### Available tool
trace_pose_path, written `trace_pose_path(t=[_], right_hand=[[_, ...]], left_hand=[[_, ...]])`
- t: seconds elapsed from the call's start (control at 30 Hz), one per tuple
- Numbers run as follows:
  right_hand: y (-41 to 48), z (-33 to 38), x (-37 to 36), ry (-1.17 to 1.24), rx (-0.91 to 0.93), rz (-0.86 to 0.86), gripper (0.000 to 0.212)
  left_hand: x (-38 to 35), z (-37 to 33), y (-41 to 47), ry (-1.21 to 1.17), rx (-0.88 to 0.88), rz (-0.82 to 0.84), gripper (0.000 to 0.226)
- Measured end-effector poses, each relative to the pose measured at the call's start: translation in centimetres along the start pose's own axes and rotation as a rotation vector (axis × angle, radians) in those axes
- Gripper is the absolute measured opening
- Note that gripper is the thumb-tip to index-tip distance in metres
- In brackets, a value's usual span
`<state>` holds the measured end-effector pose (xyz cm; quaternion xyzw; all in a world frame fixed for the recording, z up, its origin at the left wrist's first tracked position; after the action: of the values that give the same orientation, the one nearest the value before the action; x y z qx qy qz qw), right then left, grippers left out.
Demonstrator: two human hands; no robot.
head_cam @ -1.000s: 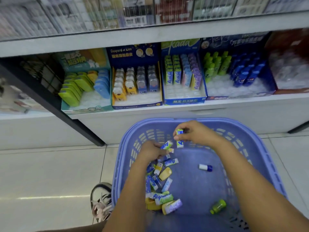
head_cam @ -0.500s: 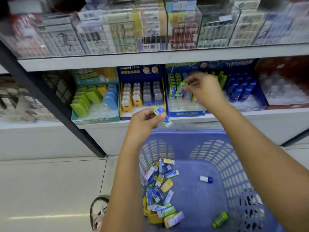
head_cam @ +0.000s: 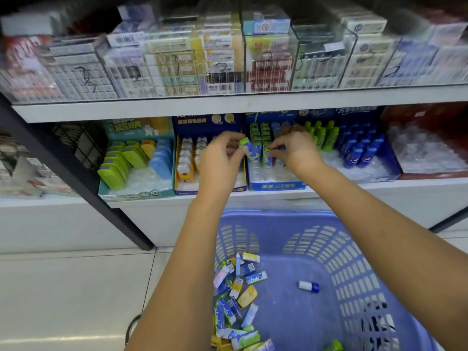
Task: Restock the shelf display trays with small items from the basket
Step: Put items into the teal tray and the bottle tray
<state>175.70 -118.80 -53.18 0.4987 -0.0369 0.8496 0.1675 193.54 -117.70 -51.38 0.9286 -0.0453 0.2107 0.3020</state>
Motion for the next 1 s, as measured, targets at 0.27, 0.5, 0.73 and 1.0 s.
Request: trace_pose_path(t=[0.27, 0.5, 0.73, 1.0], right_hand=[[-1.2, -0.9, 1.1, 0.005, 0.076, -0.082, 0.028], [-6.6, -2.2, 0.1, 0.282, 0.111, 0.156, 0.021], [-9.3, -5.6, -5.3, 0.249, -0.066, 0.442, 0.02], [-11.6, -7.8, -10.4, 0.116, -0.176, 0.674, 0.016]], left_hand=[[-5.0, 0.9, 3.2, 0.2, -0.045, 0.331, 0.022], [-6.0, 1.7, 3.7, 0.275, -0.062, 0.456, 0.019], [-7.4, 2.5, 4.0, 0.388, -0.007, 0.588, 0.02], [-5.1, -1.3, 1.9, 0.608, -0.142, 0.397, 0.031]])
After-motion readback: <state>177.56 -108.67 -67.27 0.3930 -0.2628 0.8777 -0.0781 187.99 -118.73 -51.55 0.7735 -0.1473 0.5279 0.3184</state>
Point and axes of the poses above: each hand's wrist, its own y-axis towards the middle knuckle, its own x-axis out of the back of the hand, z = x × y, the point moved 10 cm from there along y, towards the middle knuckle, and after that the axes turned 14 degrees about -x, right-handed, at the moved point
